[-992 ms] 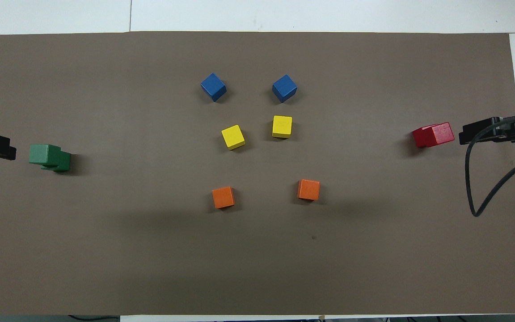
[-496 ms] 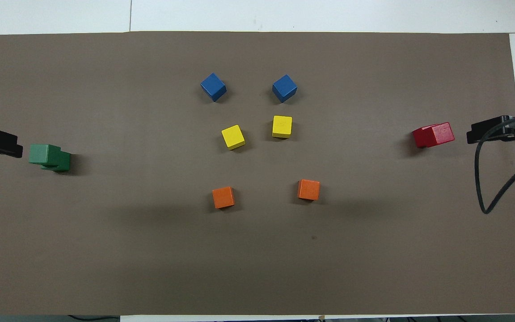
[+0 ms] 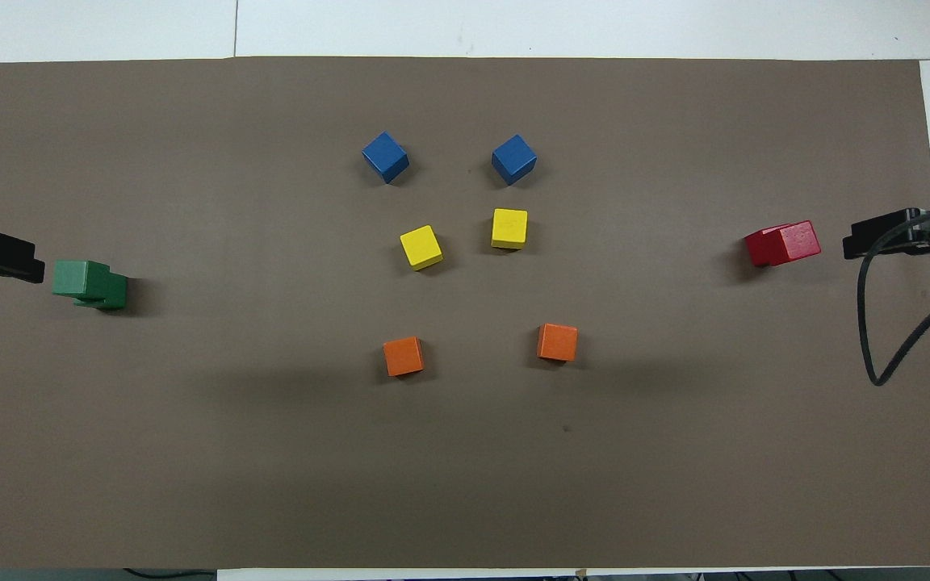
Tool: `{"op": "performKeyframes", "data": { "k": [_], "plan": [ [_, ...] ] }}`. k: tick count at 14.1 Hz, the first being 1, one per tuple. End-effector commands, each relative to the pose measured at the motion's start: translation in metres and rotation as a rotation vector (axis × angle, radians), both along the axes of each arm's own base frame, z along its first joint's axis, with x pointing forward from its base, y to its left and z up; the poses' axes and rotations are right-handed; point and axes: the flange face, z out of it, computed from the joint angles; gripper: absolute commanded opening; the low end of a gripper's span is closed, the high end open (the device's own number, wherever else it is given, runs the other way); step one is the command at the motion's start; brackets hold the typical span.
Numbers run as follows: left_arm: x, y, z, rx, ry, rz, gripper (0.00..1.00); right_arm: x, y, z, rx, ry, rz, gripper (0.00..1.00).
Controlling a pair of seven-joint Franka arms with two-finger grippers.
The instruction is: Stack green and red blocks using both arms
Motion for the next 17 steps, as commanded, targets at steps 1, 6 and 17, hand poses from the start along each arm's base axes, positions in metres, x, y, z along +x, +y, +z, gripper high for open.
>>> {"op": "performKeyframes", "data": {
  "k": [1,6,17],
  "plan": [
    [0.0059,-0.0044,-0.0011,-0.053,-0.022,0.032,1.00,0.0011,-0.0044,0.0019,-0.021,0.020,-0.006,1.00],
    [0.0057,-0.0046,-0.0005,-0.055,-0.017,0.035,1.00,-0.0010,-0.0053,0.0032,-0.030,0.024,-0.005,1.00],
    [0.0036,-0.0022,0.0030,-0.047,-0.014,0.037,1.00,-0.0035,-0.0016,0.0008,-0.027,0.030,-0.008,1.00]
  ]
}}
